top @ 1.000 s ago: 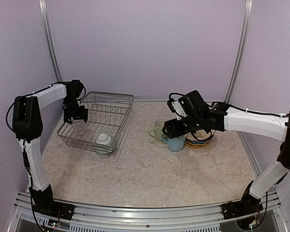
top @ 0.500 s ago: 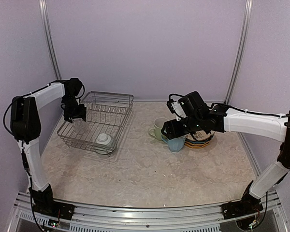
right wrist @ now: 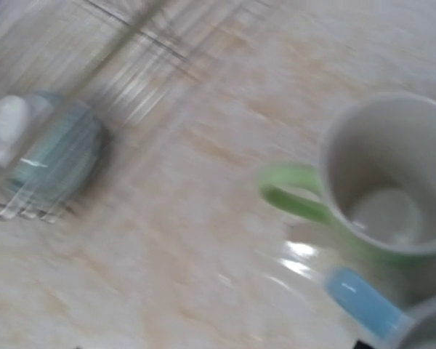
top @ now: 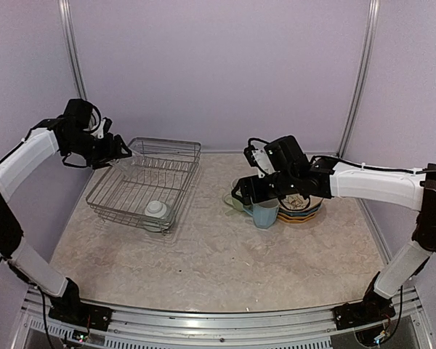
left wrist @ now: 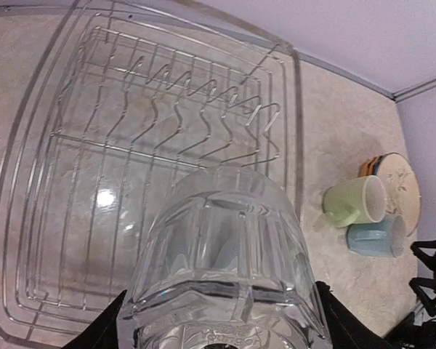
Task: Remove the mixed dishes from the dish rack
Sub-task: Grab the cup from the dish rack, then pass from the left arm to the right
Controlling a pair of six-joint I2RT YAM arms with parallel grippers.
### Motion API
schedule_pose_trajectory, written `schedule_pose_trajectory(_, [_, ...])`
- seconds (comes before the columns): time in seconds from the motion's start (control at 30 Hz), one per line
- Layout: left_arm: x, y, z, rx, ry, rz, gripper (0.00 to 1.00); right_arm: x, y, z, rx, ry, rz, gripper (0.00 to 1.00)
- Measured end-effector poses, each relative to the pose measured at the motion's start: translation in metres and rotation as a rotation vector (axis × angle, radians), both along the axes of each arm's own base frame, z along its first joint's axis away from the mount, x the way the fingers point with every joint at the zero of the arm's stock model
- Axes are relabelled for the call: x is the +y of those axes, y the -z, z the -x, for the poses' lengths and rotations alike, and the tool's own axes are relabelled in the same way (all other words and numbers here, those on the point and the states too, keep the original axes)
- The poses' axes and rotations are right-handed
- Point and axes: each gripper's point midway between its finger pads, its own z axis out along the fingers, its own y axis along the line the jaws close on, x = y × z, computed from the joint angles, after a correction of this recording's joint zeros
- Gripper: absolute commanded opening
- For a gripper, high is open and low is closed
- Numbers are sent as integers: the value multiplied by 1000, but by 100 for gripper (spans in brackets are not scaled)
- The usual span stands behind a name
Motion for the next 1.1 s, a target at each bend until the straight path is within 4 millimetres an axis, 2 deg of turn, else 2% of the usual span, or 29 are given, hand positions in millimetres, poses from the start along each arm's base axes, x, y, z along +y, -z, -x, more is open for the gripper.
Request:
schedule_pose_trajectory(0.13, [-36, -32, 12, -101, 129, 225, 42, 21, -17, 1, -3, -45, -130, 80])
schedule_pose_trajectory(0.27, [-70, -46, 25, -116, 252, 425, 41, 42, -40, 6, -11, -108, -292, 81])
schedule_pose_trajectory(0.5, [-135, -62, 58, -98, 471, 552, 40, 73, -81, 20, -15, -248, -577, 82])
schedule_pose_trajectory(0.63, [-167, -66, 82, -85, 582, 581, 39, 84, -90, 27, 7, -316, -698, 81])
schedule_pose_trajectory(0.77, [-181, -64, 92, -65, 628, 596, 37, 88, -93, 35, 28, -366, -775, 80])
schedule_pose_trajectory(1.0, [-197, -53, 97, -22, 652, 607, 36, 91, -120, 50, 2, -443, -887, 59])
schedule_pose_trajectory(1.1, [-207, -47, 103, 1, 675, 609, 36, 94, -121, 54, 6, -467, -914, 44])
